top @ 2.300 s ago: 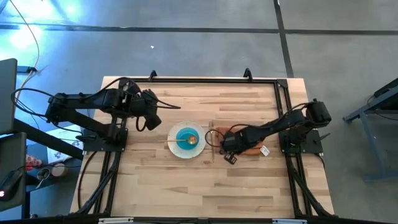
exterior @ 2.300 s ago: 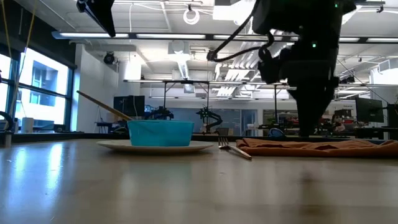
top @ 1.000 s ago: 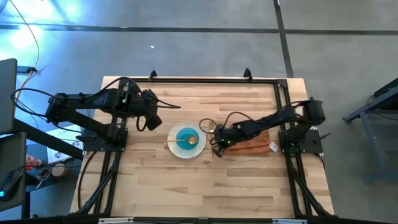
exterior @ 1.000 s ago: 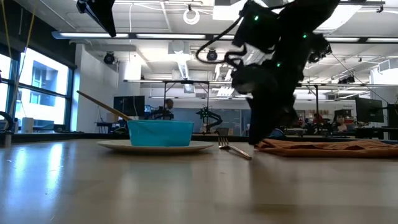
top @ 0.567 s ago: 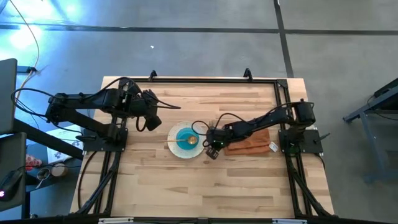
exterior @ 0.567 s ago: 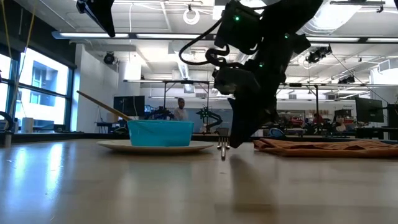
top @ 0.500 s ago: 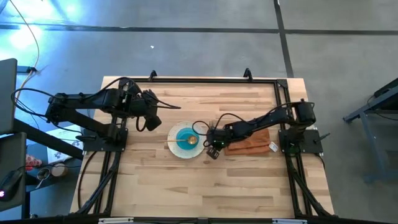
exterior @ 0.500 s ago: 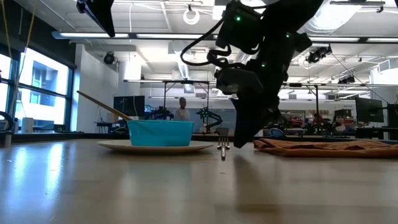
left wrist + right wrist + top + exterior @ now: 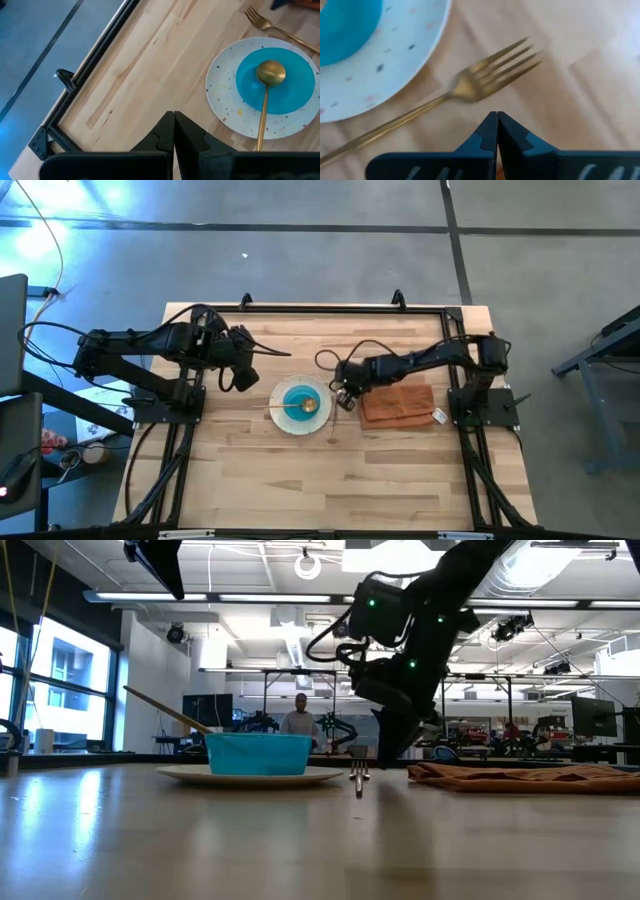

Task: Set table place
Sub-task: Adjust the gold fork on the table

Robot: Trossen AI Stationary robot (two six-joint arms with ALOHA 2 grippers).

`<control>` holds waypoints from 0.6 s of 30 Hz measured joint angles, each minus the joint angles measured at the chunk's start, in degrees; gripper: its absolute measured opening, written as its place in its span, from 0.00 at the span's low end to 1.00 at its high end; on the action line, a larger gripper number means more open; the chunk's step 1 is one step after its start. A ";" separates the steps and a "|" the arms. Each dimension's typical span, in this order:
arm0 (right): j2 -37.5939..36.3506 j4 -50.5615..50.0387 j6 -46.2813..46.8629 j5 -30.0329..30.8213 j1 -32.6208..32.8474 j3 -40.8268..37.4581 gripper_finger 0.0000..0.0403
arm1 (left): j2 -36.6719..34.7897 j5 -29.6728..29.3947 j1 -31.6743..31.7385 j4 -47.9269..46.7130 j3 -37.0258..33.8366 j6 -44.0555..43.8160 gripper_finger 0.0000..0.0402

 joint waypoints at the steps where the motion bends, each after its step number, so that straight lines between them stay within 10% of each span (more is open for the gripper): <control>1: 0.00 0.23 -1.11 0.00 -0.96 0.00 0.00 | 0.00 0.04 0.00 -0.02 0.00 0.00 0.00; 18: 0.00 3.26 -6.08 -1.95 -6.07 0.00 0.00 | 0.00 -0.31 0.00 0.00 -0.02 -0.01 0.00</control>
